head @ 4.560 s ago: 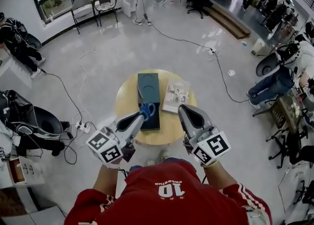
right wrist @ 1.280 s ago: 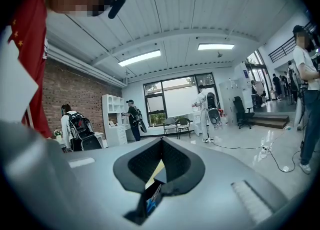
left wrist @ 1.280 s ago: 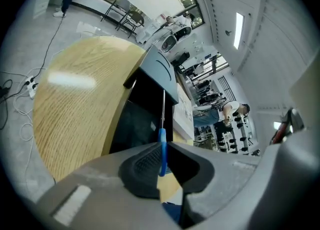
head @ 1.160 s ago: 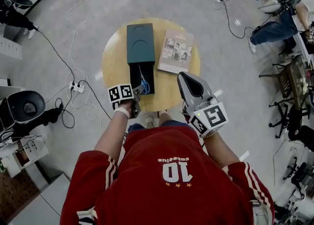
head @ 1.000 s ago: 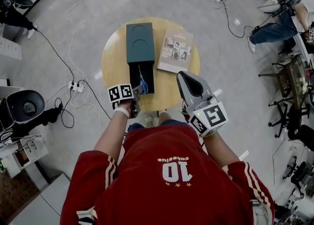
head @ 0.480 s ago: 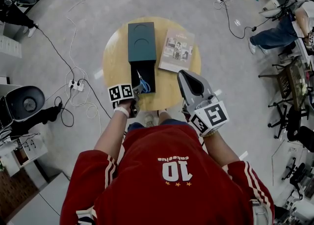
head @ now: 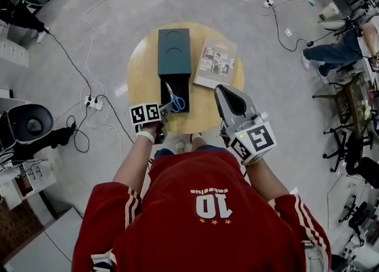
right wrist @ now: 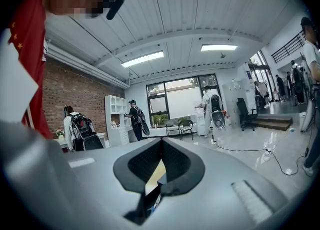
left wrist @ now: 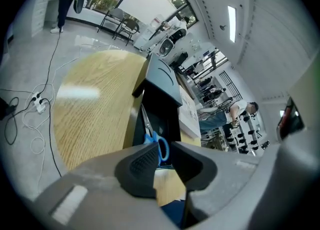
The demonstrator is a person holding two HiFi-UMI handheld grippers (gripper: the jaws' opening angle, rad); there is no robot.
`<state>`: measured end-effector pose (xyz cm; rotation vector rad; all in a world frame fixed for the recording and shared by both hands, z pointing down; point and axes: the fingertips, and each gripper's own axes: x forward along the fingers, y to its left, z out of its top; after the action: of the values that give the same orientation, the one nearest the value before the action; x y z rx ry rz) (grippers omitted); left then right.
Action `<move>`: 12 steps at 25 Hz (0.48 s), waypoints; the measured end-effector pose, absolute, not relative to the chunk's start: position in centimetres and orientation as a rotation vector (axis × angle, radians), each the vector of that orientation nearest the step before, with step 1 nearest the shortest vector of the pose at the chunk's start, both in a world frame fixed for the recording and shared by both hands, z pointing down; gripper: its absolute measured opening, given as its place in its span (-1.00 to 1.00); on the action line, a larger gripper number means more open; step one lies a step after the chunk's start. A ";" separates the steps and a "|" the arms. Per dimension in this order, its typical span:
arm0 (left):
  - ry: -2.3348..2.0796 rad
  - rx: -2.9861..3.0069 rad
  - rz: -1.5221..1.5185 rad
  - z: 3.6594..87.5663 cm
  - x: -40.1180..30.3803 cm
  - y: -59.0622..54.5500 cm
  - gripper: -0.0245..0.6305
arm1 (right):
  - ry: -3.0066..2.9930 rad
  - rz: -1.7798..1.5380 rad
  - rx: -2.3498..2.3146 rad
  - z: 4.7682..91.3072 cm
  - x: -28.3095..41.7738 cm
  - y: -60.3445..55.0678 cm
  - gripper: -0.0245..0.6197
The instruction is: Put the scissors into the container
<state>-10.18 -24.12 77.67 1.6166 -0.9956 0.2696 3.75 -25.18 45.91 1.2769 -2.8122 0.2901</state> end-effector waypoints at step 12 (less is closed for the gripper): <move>-1.120 1.871 0.284 70.6 -11.0 -26.3 -0.65 | -2.847 0.246 1.284 44.2 3.9 -25.1 -0.95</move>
<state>-11.04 -26.27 70.57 1.8710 -1.1200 0.2838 3.94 -25.08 44.17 1.2839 -2.8469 0.2463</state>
